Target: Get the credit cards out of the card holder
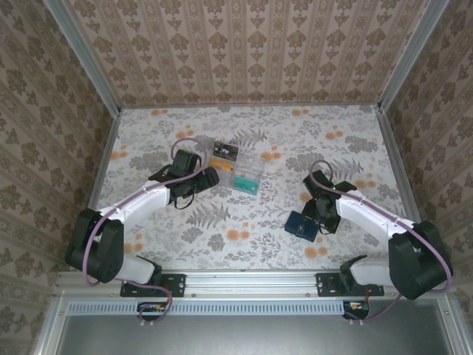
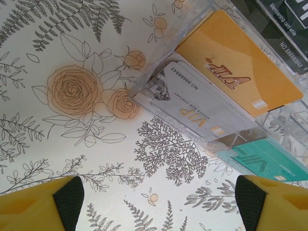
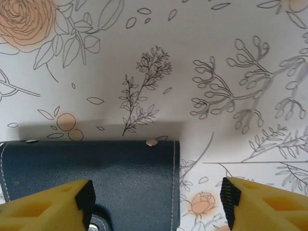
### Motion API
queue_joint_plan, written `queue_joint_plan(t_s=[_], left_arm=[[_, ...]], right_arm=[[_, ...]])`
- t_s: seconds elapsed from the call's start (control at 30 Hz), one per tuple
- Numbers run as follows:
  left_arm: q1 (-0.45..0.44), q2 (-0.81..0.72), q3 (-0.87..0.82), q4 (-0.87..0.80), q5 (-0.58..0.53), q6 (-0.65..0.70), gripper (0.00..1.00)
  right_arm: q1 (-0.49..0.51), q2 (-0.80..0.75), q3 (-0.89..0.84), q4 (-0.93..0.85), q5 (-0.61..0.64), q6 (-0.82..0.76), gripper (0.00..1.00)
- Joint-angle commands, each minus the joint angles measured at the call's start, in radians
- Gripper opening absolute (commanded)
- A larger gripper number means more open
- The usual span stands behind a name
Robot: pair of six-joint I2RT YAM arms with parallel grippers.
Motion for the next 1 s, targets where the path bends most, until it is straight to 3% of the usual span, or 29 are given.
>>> queue_joint_plan(t_s=[0.0, 0.17, 0.6, 0.83, 0.97], left_arm=[[0.008, -0.027, -0.002, -0.031, 0.01, 0.024, 0.85], [0.002, -0.023, -0.001, -0.027, 0.049, 0.04, 0.85], [-0.116, 0.011, 0.016, -0.016, 0.157, 0.101, 0.81], [-0.177, 0.069, 0.02, 0.023, 0.212, 0.099, 0.71], [-0.242, 0.149, 0.074, 0.035, 0.229, 0.09, 0.64]], right_arm=[[0.001, 0.034, -0.001, 0.087, -0.07, -0.032, 0.62], [0.025, 0.106, 0.047, 0.188, -0.175, -0.138, 0.58], [0.237, 0.332, 0.278, 0.367, -0.355, -0.289, 0.59], [0.237, 0.263, 0.274, 0.283, -0.144, -0.229, 0.6], [0.237, 0.214, 0.242, 0.247, -0.086, -0.154, 0.6]])
